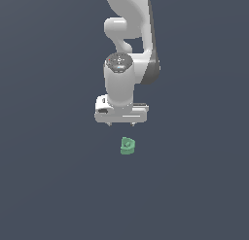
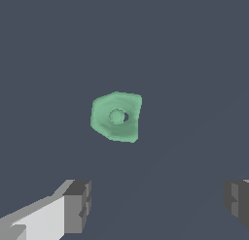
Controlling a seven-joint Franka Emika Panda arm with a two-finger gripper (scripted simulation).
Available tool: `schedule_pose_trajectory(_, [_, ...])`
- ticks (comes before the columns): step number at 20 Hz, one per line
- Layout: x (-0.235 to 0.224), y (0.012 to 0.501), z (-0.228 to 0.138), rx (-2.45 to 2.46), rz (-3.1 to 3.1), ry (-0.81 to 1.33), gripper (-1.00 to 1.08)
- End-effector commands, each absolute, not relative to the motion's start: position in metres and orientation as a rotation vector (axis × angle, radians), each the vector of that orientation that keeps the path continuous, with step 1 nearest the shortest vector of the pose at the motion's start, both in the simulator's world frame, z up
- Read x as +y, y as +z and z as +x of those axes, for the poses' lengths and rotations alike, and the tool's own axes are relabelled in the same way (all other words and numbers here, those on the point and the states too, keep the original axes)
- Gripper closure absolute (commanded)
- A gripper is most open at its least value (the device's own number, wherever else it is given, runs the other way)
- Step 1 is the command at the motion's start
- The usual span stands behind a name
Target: Pick up the object and move it to a goal position.
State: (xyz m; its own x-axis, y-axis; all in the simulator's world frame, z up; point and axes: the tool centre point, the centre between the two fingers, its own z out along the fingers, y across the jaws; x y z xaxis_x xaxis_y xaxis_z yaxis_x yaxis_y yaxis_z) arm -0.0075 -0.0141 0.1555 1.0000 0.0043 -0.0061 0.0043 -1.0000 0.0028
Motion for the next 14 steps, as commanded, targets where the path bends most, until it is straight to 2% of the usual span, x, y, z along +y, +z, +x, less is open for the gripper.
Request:
schedule_pose_trajectory(1, [-0.014,0.155,-0.008,0.007,3.139,-0.009,-0.92])
schedule_pose_trajectory(9, [0.016,0.154,-0.01,0.049,3.143,0.002,-0.92])
schedule_pose_trajectory(14, [0.016,0.154,-0.01,0.05,3.143,0.002,-0.92])
